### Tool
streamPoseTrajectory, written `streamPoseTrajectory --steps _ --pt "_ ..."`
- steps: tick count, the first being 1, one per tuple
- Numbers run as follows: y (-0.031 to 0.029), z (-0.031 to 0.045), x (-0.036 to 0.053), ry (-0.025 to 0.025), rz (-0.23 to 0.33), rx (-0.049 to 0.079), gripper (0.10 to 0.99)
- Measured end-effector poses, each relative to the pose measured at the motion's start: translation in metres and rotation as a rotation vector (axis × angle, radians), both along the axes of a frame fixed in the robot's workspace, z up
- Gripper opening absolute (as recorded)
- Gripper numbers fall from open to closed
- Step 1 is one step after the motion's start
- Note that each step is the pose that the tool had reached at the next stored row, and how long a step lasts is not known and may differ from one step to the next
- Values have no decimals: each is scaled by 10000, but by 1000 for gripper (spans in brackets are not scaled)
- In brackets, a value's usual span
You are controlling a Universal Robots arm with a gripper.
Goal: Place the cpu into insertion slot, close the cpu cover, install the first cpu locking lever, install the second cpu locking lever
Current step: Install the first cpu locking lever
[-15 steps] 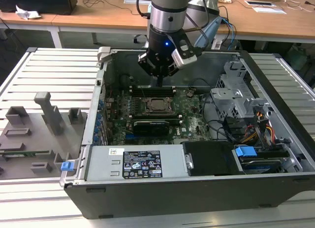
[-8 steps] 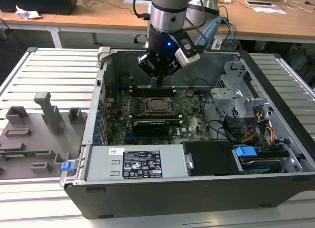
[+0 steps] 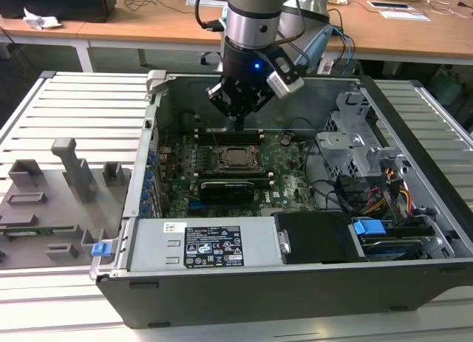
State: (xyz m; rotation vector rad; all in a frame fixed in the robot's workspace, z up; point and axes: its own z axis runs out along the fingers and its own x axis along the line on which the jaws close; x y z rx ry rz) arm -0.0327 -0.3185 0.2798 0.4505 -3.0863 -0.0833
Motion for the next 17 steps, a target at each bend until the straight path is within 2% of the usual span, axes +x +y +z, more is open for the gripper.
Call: streamPoseTrajectory --steps 8,17 --pt "0 0 0 0 1230 0 106" --pt "0 0 0 0 2018 0 106"
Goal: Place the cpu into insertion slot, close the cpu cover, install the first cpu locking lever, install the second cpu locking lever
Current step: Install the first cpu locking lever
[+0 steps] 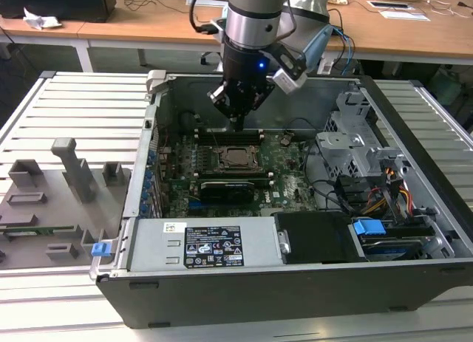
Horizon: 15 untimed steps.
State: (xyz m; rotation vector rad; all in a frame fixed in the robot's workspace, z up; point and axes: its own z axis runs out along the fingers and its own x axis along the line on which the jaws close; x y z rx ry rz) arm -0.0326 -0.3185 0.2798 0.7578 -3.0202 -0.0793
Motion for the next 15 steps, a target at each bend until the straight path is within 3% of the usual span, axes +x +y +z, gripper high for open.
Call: streamPoseTrajectory --steps 15 --pt "0 0 0 0 1229 0 106"
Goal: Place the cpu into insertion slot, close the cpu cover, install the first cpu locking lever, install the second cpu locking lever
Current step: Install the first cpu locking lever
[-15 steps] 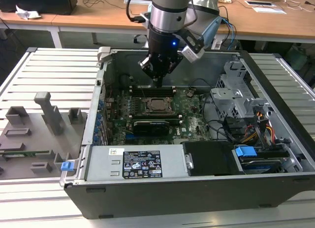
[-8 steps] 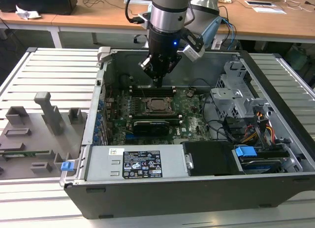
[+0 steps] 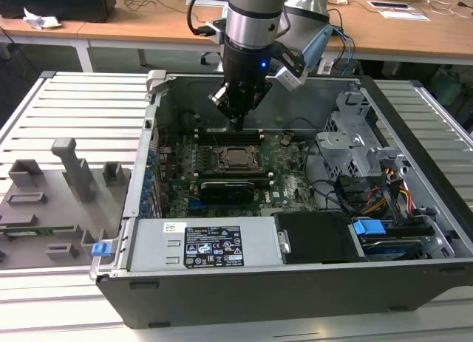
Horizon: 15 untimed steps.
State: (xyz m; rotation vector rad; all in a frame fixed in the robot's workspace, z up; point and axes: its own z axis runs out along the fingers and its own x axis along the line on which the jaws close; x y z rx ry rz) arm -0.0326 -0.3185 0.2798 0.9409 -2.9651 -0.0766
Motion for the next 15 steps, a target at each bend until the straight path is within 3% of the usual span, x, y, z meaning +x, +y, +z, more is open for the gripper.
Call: streamPoseTrajectory --steps 8,15 --pt "-2 -1 -4 -1 557 3 106" --pt "-2 -6 -6 -3 -159 1 106"
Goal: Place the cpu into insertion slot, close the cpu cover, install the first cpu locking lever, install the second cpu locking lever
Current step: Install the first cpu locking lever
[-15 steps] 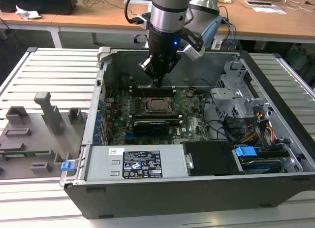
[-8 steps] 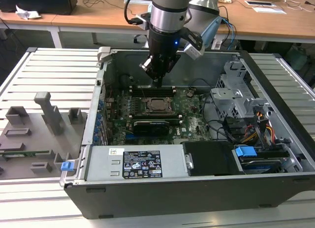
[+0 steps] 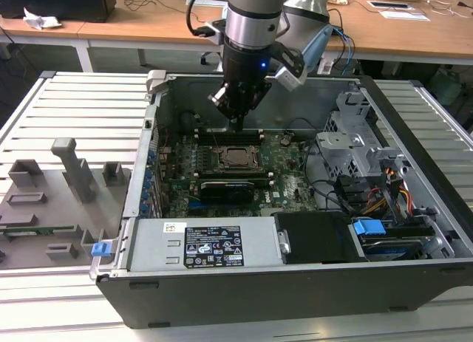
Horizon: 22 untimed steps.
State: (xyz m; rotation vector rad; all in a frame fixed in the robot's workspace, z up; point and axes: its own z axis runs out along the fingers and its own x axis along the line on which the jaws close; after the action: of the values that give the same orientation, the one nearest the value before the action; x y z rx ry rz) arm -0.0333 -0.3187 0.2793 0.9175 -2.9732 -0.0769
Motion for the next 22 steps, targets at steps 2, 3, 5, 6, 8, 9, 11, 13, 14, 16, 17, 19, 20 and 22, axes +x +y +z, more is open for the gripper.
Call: streamPoseTrajectory --steps 2,3,5,6,8,9,11,13,14,16,17,19,20,22 --pt "0 -1 0 -1 -357 0 106" --pt "0 -1 0 0 -516 0 106" --pt "0 -1 0 0 -835 -1 106" --pt "0 -2 -3 0 -956 0 106" --pt "0 -2 -23 -1 -1033 1 106" --pt "0 -2 -50 -1 -1046 0 106" --pt "0 -2 -113 -1 -1055 0 106" --pt "0 -2 -136 -1 -1053 -1 106" --pt "0 -2 -147 -1 -1053 -1 106" --pt "0 -2 -167 -2 -1053 0 106" --pt "0 -2 -176 -2 -1055 0 106" --pt "0 -2 -197 -2 -1054 -1 106" --pt "0 -2 -203 -1 -1054 -1 106" --pt "0 -2 -215 -2 -1054 -1 106"
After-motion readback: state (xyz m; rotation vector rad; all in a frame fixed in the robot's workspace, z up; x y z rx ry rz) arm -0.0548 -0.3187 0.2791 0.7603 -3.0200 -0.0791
